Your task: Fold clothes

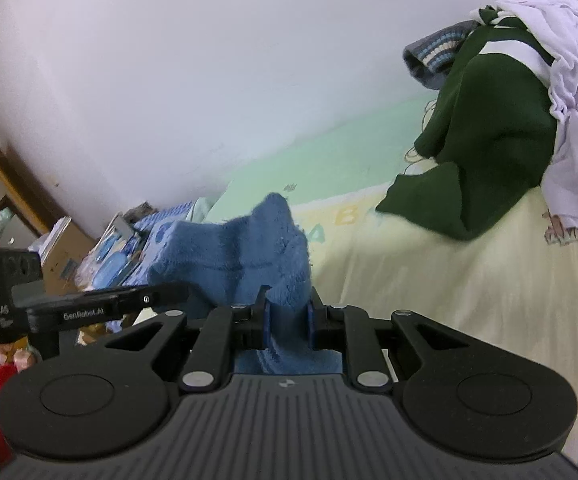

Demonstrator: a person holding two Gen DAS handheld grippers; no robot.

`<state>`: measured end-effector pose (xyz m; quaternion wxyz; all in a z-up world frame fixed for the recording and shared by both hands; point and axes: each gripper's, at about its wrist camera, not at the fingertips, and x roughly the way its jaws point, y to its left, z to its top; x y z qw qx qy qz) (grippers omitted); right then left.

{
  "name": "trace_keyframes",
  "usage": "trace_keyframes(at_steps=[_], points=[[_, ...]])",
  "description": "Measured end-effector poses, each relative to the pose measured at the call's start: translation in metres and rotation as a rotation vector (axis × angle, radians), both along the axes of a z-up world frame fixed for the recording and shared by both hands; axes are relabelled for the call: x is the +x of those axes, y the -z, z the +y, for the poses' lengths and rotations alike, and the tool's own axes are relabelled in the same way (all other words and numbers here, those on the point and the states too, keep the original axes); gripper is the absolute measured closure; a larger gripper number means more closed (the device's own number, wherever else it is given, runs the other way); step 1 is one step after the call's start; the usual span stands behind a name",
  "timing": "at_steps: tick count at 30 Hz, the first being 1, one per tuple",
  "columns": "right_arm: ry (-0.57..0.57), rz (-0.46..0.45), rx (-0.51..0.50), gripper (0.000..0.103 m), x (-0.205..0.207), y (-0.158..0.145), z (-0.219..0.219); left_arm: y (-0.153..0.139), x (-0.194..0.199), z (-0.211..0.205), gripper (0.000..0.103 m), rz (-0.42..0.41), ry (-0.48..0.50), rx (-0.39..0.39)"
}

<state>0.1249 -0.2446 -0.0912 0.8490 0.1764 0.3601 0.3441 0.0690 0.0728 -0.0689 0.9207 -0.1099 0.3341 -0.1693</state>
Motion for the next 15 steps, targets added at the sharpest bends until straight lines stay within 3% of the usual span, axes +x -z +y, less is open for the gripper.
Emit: trace_keyframes(at_steps=[4, 15], points=[[-0.032, 0.001, -0.010, 0.085, -0.018, 0.000, -0.003, 0.000, -0.019, -0.003, 0.088, 0.010, 0.030, 0.007], [-0.085, -0.018, -0.087, 0.085, -0.059, -0.005, -0.003, 0.004, -0.059, -0.021, 0.088, -0.022, 0.095, 0.161]])
